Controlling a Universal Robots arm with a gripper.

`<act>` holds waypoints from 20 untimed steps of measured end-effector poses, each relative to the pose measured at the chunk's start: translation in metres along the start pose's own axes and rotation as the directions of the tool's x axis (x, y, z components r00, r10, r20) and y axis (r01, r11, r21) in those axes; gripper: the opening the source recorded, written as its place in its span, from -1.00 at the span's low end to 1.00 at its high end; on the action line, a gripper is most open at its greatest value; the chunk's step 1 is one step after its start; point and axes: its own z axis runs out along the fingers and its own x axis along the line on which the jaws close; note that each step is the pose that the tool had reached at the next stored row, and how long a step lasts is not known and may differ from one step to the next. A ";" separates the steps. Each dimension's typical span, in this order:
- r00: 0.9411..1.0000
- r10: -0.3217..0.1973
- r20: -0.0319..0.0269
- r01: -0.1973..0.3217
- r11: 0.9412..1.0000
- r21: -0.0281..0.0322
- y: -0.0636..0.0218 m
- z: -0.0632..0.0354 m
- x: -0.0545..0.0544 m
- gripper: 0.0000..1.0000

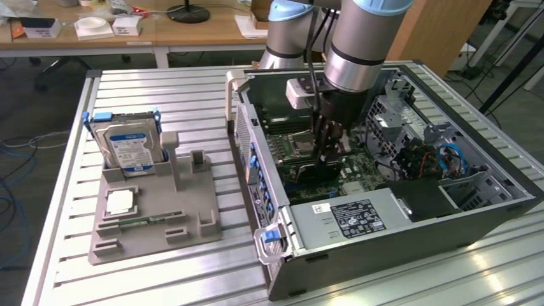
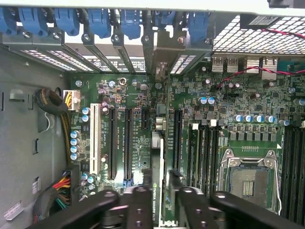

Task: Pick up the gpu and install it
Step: 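Insert the gpu into the slot, then press down on the gpu until it lock into place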

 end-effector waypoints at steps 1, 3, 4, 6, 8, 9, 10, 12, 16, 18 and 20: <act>1.000 0.000 0.000 0.000 1.000 0.000 0.0000 0.0000 0.000 -0.50; 1.000 0.000 0.000 0.000 1.000 0.000 0.0000 0.0000 0.000 -0.62; 1.000 0.000 0.000 0.000 1.000 0.000 0.0000 0.0000 0.000 -0.73; 1.000 0.000 0.000 0.000 1.000 0.000 0.0000 0.0000 0.000 -0.79; 1.000 0.000 0.000 0.000 1.000 0.000 0.0000 0.0000 0.000 -0.79; 1.000 0.000 0.000 0.000 1.000 0.000 0.0000 0.0000 0.000 -0.79; 1.000 0.000 0.000 0.000 1.000 0.000 0.0000 0.0000 0.000 -0.79; 1.000 0.000 0.000 0.000 1.000 0.000 0.0000 0.0000 0.000 -0.79; 1.000 0.000 0.000 0.000 1.000 0.000 0.0000 0.0000 0.000 -0.79; 1.000 0.000 0.000 0.000 1.000 0.000 0.0000 0.0000 0.000 -0.79; 1.000 0.000 0.000 0.000 1.000 0.000 0.0000 0.0000 0.000 -0.79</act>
